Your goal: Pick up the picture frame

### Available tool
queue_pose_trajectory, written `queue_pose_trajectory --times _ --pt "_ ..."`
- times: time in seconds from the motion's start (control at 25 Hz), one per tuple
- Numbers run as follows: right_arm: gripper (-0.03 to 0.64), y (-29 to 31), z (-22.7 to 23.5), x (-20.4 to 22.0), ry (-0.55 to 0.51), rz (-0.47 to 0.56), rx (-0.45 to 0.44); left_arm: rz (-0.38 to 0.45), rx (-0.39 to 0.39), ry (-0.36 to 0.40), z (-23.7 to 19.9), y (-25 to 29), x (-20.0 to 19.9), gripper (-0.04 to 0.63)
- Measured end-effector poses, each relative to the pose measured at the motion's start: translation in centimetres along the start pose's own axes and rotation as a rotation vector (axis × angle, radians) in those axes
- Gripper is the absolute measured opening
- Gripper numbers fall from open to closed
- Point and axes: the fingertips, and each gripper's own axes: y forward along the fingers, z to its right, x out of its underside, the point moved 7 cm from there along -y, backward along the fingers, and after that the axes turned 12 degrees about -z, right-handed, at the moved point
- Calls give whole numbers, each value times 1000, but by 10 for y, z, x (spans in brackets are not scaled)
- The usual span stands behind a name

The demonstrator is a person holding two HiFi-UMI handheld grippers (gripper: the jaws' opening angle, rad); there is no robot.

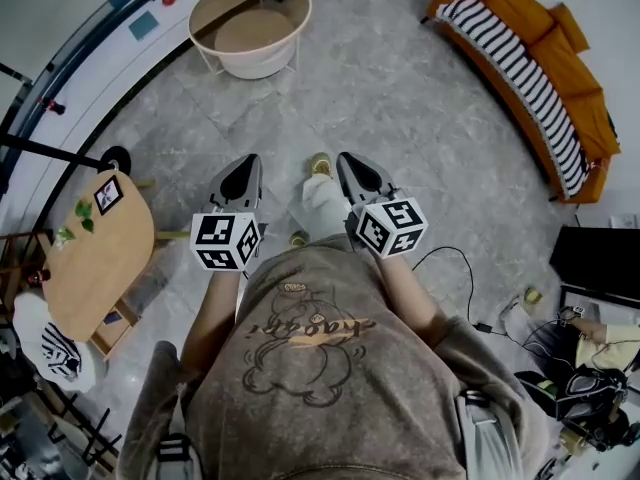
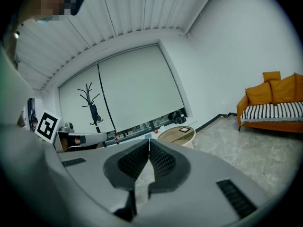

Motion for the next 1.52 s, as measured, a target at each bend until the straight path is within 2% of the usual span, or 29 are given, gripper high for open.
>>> queue_pose_trajectory --times 0.56,0.92,1.52 --pt "20 44 25 -8 24 -17 24 -4 11 -8 -31 43 -12 18" --pt "20 84 53 -29 33 -28 15 -14 14 -13 -48 87 -30 18" --pt "20 151 105 -97 46 -43 -5 -39 12 -38 -82 163 -91 18"
